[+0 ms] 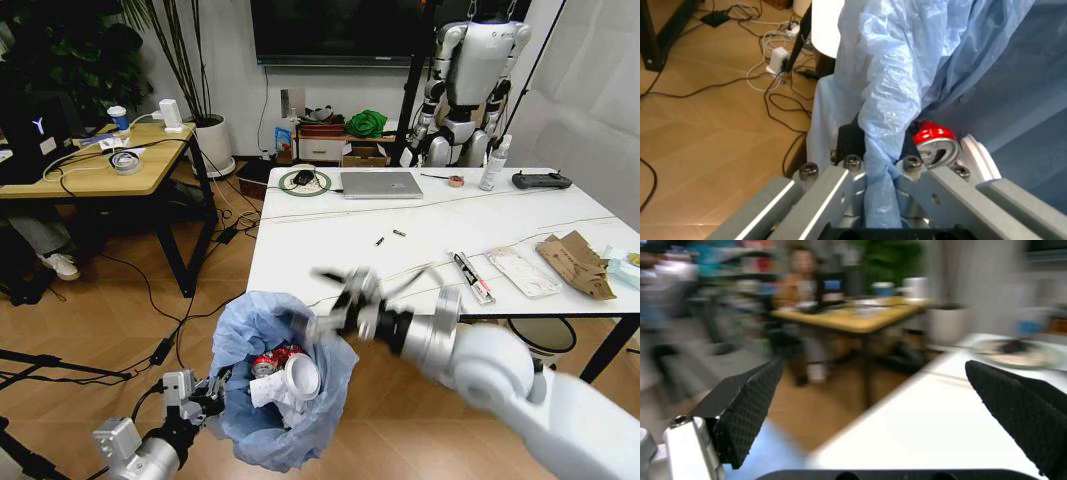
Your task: Pick up the trash bin and place the trash from the table into it.
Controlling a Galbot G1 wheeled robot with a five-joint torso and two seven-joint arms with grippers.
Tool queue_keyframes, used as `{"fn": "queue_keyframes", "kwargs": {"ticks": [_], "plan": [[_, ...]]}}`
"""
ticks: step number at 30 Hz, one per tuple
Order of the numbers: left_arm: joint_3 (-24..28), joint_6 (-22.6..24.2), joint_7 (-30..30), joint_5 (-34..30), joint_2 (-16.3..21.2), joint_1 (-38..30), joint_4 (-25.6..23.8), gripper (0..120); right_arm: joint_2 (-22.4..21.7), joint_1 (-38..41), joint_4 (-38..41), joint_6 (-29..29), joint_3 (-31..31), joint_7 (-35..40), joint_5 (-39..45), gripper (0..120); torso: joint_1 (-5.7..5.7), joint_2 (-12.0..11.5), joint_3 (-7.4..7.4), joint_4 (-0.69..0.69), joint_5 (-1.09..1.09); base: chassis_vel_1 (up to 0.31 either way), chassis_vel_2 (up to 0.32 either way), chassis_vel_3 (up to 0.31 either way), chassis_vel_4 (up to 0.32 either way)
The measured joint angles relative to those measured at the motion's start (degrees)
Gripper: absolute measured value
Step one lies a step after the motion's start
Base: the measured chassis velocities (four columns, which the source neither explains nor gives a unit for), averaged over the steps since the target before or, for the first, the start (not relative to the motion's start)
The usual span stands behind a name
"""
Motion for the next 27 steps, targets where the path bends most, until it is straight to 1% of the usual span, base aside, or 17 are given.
{"fn": "queue_keyframes", "kwargs": {"ticks": [1,3,5,6,7,10,13,14,16,19,20,23,25,27], "plan": [[0.1,-0.01,0.0,0.0,0.0,-0.08,0.15,0,0.84,0.82,-3.0,-0.48,1.3,3.3,-3.46,100,0.0,0.0,0.0,-0.01,-0.01,0.0,0.0,0.0,0.0],[0.22,-0.01,0.0,0.0,0.01,-0.16,0.3,0,1.97,2.09,-7.98,-1.87,3.46,5.28,-7.1,100,0.0,0.0,0.0,-0.02,0.0,0.0,0.0,0.0,0.0],[0.28,-0.01,0.0,0.0,-0.02,-0.24,0.35,0,3.19,3.55,-11.39,-4.27,4.89,6.01,-7.7,100,0.0,0.0,0.0,-0.03,0.0,0.0,0.0,0.0,0.0],[0.28,-0.01,0.0,0.0,-0.02,-0.24,0.35,0,3.19,3.55,-11.39,-4.27,4.89,6.01,-7.7,100,0.0,0.0,0.0,-0.03,0.0,0.0,0.0,0.0,0.0],[0.29,-0.01,0.0,0.0,-0.05,-0.27,0.35,0,4.21,4.78,-13.62,-5.23,5.23,7.18,-7.65,100,0.0,0.0,0.0,-0.04,0.0,0.0,0.0,0.0,0.0],[0.29,-0.01,-0.02,0.0,-0.12,-0.27,0.35,0,6.69,7.7,-18.58,-5.54,4.82,9.76,-7.62,100,0.0,0.0,0.0,-0.02,-0.01,0.0,0.0,0.0,0.0],[0.14,0.0,-0.05,0.1,-0.39,-0.15,0.3,0,11.21,10.98,-25.55,-5.56,3.52,10.56,-7.95,100,0.0,0.0,0.01,-0.01,-0.01,0.0,0.0,0.0,0.0],[0.14,0.0,-0.05,0.1,-0.39,-0.15,0.3,0,11.21,10.98,-25.55,-5.56,3.52,10.56,-7.95,100,0.0,0.0,0.01,-0.01,-0.01,0.0,0.0,0.0,0.0],[0.02,0.0,-0.07,0.25,-0.51,0.03,0.21,0,13.86,12.19,-28.84,-5.57,2.87,11.07,-10.18,100,0.0,0.0,0.01,0.0,-0.02,0.0,0.0,0.0,0.0],[-0.24,0.0,-0.07,0.64,-0.71,0.26,0.1,0,19.46,13.38,-34.77,-5.85,2.42,12.32,-14.31,100,0.0,0.01,0.01,0.0,-0.01,0.0,0.0,0.0,0.0],[-0.24,0.0,-0.07,0.64,-0.71,0.26,0.1,0,19.46,13.38,-34.77,-5.85,2.42,12.32,-14.31,100,0.0,0.01,0.01,0.0,-0.01,0.0,0.0,0.0,0.0],[-0.26,0.0,-0.07,0.76,-0.85,0.35,0.03,0,23.2,13.87,-39.38,-5.44,2.47,12.37,-19.29,100,0.0,0.01,0.01,0.0,-0.02,0.0,0.0,0.0,0.0],[-0.27,0.0,-0.07,0.78,-0.88,0.33,0.03,0,24.98,13.97,-41.53,-5.37,2.86,12.37,-20.82,100,0.0,0.01,0.01,0.0,-0.02,0.0,0.0,0.0,0.0],[-0.28,0.0,-0.07,0.77,-0.89,0.31,0.03,0,25.44,14.0,-42.15,-5.38,3.04,12.37,-21.16,100,0.0,0.01,0.0,0.0,-0.02,0.0,0.0,0.0,0.0]]}}
